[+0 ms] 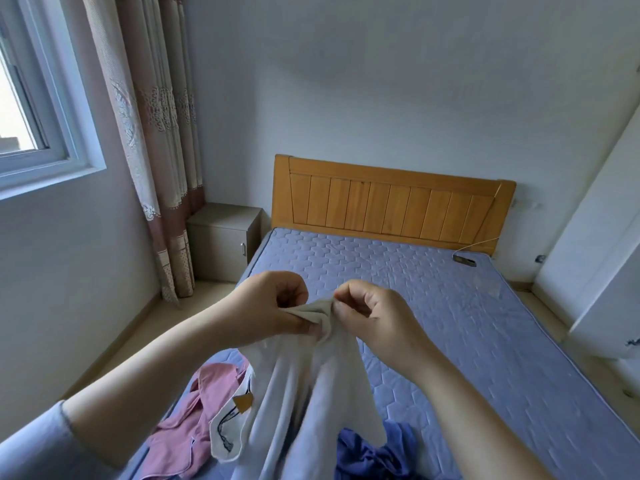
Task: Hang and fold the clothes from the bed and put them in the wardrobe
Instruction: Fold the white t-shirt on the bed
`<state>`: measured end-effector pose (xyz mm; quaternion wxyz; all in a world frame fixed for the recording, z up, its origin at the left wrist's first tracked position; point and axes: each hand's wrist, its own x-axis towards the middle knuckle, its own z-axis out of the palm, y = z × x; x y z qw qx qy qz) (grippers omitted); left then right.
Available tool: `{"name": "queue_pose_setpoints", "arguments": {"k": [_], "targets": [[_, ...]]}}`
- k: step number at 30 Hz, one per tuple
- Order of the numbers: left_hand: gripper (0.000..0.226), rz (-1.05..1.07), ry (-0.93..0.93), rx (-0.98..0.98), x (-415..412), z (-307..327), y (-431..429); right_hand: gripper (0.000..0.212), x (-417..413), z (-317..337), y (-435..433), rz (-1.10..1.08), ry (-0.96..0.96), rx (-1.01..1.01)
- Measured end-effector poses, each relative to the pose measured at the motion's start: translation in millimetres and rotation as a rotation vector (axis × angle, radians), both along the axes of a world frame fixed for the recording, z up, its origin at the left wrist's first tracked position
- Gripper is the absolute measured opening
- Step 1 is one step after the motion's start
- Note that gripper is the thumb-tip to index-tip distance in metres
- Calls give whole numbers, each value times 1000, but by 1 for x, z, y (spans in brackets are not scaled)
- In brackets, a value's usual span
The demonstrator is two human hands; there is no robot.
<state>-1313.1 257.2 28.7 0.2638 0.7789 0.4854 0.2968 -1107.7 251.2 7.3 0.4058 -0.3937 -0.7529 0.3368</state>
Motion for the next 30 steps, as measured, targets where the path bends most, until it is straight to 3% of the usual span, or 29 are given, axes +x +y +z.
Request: {"name": "queue_pose_setpoints", "arguments": {"k": [5, 12, 16, 19, 24, 26, 30], "targets": [[52, -81, -57, -302, -13, -6, -10, 11, -2, 10, 1, -13, -61, 166], [13, -100, -551, -463, -26, -3, -8, 15, 19, 25, 8, -89, -174, 294], [25, -96, -675, -520, -20, 2, -3, 12, 30, 20, 8, -142, -265, 298], [37, -116, -645, -576, -19, 6, 0, 12, 40, 17, 7, -174, -273, 298], [10, -92, -166, -564, -13, 6, 0, 11, 47, 19, 2, -162, -304, 350], [13, -46, -179, -433, -5, 5, 1, 11, 48, 18, 4, -180, -312, 314], [19, 14, -385, -232, 10, 10, 8, 9, 34, 7, 0, -91, -101, -58]]}}
